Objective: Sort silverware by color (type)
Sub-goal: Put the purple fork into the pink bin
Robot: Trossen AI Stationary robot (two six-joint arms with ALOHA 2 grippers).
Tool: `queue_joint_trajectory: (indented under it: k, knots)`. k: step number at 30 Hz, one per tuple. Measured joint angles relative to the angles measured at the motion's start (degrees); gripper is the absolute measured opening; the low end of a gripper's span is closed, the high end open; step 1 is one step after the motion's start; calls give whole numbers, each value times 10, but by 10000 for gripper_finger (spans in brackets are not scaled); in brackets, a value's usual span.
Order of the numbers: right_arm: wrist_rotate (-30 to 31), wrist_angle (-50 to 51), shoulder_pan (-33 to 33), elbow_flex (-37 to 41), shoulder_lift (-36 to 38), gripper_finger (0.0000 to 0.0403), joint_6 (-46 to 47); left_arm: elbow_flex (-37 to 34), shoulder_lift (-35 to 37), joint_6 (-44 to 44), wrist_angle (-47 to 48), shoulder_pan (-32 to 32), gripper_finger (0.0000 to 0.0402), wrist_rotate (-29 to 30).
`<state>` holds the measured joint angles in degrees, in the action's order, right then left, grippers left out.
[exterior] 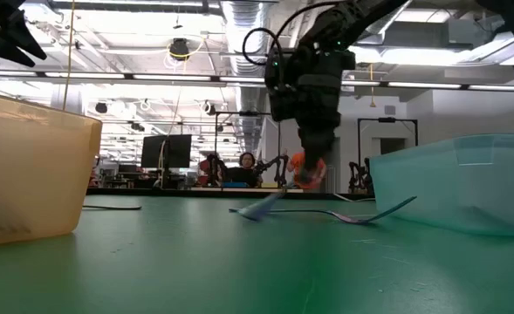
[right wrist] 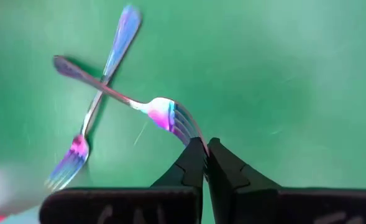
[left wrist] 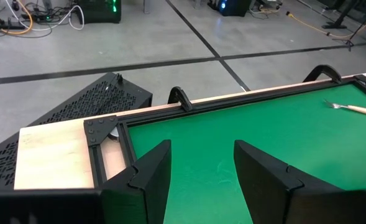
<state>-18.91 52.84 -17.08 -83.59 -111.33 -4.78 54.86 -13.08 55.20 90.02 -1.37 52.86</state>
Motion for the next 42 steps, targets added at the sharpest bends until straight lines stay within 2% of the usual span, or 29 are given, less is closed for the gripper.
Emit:
queue_joint_trajectory:
  k: [4, 8, 12, 22, 28, 35, 42]
  knots:
    - [2, -1, -26, -25, 0, 29, 9, 0, 0, 0, 0, 0, 158, 0]
    - [37, -3, -56, -29, 0, 27, 54, 0, 0, 0, 0, 0, 158, 0]
    - [39, -1, -81, -29, 0, 26, 94, 0, 0, 0, 0, 0, 158, 0]
    - [86, 58, -102, -30, 0, 32, 142, 0, 0, -5, 0, 0, 158, 0]
    - [102, 79, -105, -30, 0, 53, 128, 0, 0, -9, 0, 0, 158, 0]
    - [159, 81, -87, -29, 0, 77, 85, 0, 0, -10, 0, 0, 158, 0]
    - [169, 78, -77, -29, 0, 137, 75, 0, 0, -10, 0, 0, 158, 1]
